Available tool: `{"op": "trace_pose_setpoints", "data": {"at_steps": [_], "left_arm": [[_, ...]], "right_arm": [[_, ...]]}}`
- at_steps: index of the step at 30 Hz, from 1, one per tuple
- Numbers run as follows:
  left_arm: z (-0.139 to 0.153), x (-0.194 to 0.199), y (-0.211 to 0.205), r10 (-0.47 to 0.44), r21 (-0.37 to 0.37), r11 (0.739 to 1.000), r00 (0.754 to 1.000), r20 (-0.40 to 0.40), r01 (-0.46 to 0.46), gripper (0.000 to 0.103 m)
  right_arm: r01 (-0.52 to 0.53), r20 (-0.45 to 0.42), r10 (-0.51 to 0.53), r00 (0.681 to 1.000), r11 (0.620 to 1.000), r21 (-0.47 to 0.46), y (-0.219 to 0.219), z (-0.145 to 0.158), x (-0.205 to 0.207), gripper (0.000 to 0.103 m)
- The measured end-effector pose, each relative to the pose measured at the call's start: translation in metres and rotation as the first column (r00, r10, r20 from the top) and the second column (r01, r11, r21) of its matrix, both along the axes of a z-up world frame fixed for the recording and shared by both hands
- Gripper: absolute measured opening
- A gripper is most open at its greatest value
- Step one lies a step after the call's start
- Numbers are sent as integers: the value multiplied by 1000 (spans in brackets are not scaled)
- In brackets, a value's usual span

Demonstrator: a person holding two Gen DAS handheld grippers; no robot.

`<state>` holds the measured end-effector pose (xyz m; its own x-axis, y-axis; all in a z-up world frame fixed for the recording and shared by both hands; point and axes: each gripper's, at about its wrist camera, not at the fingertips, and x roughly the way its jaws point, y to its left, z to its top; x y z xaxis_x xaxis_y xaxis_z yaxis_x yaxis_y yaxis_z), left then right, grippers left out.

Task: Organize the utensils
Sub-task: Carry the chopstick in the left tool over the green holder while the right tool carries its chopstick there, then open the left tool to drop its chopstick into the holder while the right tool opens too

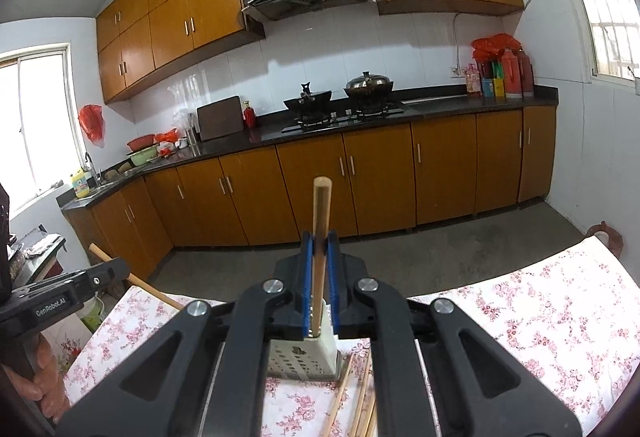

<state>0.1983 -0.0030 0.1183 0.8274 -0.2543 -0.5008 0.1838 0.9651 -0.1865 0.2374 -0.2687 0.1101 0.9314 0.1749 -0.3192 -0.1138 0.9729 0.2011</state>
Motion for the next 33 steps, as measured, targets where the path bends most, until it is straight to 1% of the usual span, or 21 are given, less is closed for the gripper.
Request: {"op": "trace_pose_setpoints", "data": {"at_steps": [2, 3, 10, 13, 16, 18, 20, 22, 23, 24, 25, 27, 29, 31, 33], "left_arm": [[1, -3, 2, 10, 0, 1000, 1000, 8, -10, 7], [1, -4, 3, 10, -2, 1000, 1000, 10, -10, 8], [11, -15, 13, 38, -45, 998, 999, 31, -37, 8], [13, -24, 19, 52, -56, 997, 998, 47, -50, 9], [11, -32, 27, 68, -63, 996, 996, 51, -65, 9], [5, -39, 34, 89, -57, 995, 995, 52, -86, 10], [-3, -43, 39, 112, -39, 993, 992, 49, -110, 14], [-18, -46, 45, 143, -9, 990, 989, 35, -143, 19], [-28, -47, 49, 155, 5, 988, 988, 22, -156, 19], [-35, -47, 51, 163, 17, 987, 987, 10, -163, 19], [-44, -47, 53, 170, 30, 985, 985, -5, -170, 19], [-68, -46, 57, 187, 65, 981, 981, -48, -183, 19], [-88, -45, 60, 193, 80, 979, 977, -92, -186, 19], [-111, -44, 62, 197, 85, 979, 969, -148, -186, 19], [-127, -44, 63, 198, 82, 979, 962, -189, -185, 19]], "right_arm": [[10, 10, -10, 1000, 1000, 0, 0, 2, -2, 23], [17, 17, -17, 1000, 1000, 3, -2, 3, -5, 24], [55, 32, -55, 998, 998, 11, -19, 2, -26, 29], [76, 30, -77, 997, 997, 13, -31, -3, -40, 32], [110, 2, -110, 994, 994, 13, -45, -17, -51, 32], [131, -39, -130, 991, 991, 14, -54, -34, -56, 32], [143, -92, -141, 986, 990, 15, -60, -55, -56, 32], [153, -152, -150, 977, 988, 9, -63, -78, -54, 32], [159, -195, -156, 968, 987, 1, -64, -95, -51, 32], [158, -220, -154, 963, 987, 2, -63, -105, -51, 32], [146, -272, -137, 952, 989, 12, -61, -124, -47, 32], [112, -341, -97, 935, 993, 24, -54, -149, -42, 32], [74, -404, -55, 913, 997, 31, -40, -174, -39, 28], [40, -445, -29, 895, 999, 17, -26, -193, -36, 25], [22, -464, -17, 886, 1000, 5, -17, -203, -33, 25]]}}
